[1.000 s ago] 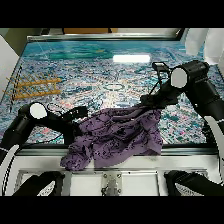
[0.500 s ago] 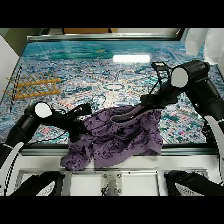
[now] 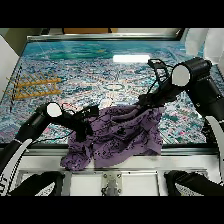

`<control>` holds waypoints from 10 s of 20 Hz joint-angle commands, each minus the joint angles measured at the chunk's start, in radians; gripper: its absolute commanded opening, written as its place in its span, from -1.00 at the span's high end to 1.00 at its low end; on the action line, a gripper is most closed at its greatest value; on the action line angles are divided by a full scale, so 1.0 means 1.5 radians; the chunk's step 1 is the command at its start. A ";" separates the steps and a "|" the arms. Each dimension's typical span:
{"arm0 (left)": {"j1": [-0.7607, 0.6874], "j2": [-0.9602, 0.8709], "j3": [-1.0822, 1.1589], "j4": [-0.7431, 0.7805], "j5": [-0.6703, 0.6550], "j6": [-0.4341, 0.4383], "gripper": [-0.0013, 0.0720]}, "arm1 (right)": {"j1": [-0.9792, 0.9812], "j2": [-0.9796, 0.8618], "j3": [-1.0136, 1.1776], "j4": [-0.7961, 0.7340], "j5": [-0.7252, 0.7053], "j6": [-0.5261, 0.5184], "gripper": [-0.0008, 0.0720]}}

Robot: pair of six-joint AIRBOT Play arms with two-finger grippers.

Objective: Fold the clothes and pants, and hang the long-sleeved shirts on hangers.

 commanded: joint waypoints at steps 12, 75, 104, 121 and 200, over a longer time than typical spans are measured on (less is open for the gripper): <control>-0.002 -0.002 0.018 -0.011 0.025 0.001 0.92 | 0.165 -0.002 0.040 0.078 -0.146 -0.007 0.93; -0.003 -0.002 0.018 -0.034 0.006 -0.001 0.92 | -0.534 -0.174 -0.132 0.710 0.178 -1.266 -0.87; -0.002 -0.002 0.018 -0.034 0.007 -0.001 0.92 | -0.379 -0.246 -0.200 0.769 0.176 -1.318 -0.87; -0.002 -0.002 0.018 -0.032 0.009 -0.001 0.92 | -0.379 -0.246 -0.200 0.769 0.173 -1.284 0.93; 0.186 0.142 0.005 0.096 0.232 -0.899 0.92 | -0.413 -0.009 -0.219 0.769 0.041 -1.083 0.95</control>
